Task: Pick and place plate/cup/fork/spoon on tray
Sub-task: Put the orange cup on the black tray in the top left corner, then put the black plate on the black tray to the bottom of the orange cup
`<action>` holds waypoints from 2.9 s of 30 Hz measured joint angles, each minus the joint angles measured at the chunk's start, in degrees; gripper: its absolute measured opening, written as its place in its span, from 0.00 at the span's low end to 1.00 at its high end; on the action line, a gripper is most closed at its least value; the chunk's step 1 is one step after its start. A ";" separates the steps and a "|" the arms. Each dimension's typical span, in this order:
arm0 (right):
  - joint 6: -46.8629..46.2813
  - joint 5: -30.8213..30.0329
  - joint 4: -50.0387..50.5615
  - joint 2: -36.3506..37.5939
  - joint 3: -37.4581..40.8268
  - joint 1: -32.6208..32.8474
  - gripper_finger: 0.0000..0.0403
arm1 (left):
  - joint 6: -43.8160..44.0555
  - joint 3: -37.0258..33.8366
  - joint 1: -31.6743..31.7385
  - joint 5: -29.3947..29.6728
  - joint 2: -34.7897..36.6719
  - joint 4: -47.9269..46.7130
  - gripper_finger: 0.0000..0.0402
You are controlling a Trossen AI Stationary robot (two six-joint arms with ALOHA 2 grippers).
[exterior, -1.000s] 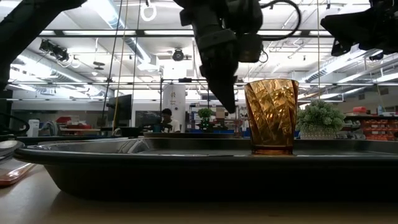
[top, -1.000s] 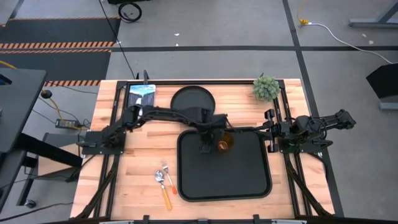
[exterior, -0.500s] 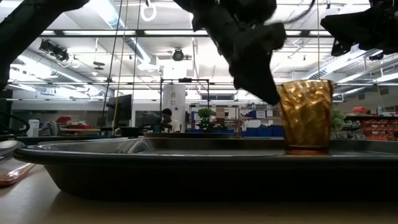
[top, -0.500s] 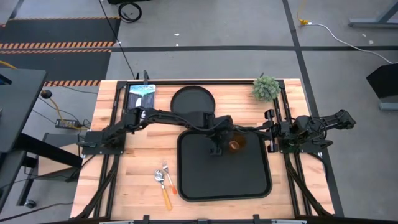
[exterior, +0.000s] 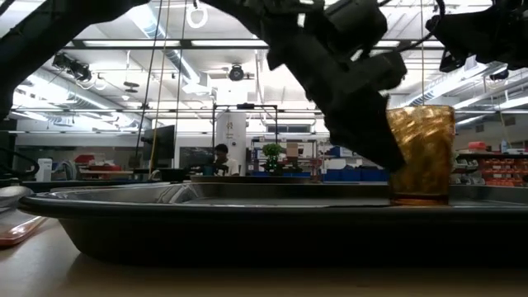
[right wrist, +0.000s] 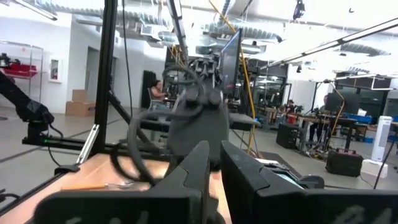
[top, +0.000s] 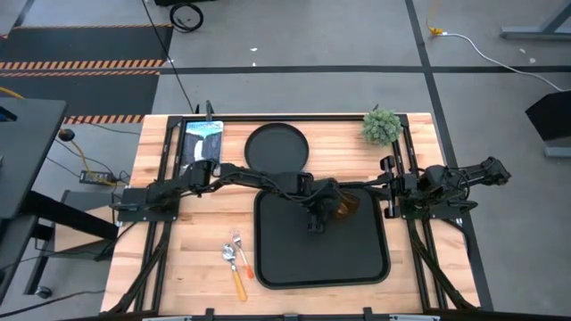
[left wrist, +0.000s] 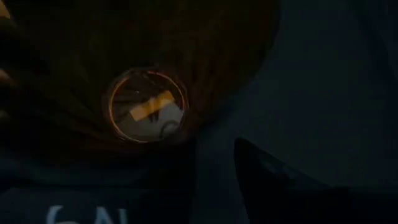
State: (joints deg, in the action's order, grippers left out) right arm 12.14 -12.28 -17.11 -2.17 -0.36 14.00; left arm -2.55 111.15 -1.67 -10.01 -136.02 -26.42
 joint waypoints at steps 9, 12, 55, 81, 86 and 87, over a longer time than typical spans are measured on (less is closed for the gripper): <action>0.00 -0.02 -0.39 -0.04 0.00 0.02 0.11 | 1.63 -0.04 0.39 9.32 -1.97 6.73 0.29; 0.00 -0.02 -0.41 -0.04 0.00 0.00 0.11 | 0.54 -0.04 0.39 6.29 -1.97 6.24 0.29; 0.00 -0.02 -1.19 -0.07 0.00 0.00 0.11 | 0.30 0.00 3.09 1.40 -3.21 23.77 0.29; 0.00 -0.02 -1.16 -0.07 0.00 0.00 0.11 | -18.95 -0.04 16.45 13.22 8.38 -13.94 0.02; 0.01 0.00 -1.22 -0.07 0.00 0.02 0.11 | -18.65 -0.02 23.92 12.63 8.82 -18.32 0.02; 0.01 -0.02 -1.21 -0.07 0.00 0.00 0.11 | -17.71 -0.04 25.62 12.20 8.55 -19.21 0.02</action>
State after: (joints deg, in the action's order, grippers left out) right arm 12.15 -12.29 -18.31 -2.24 -0.36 14.00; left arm -20.26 111.11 23.95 2.18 -127.47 -45.63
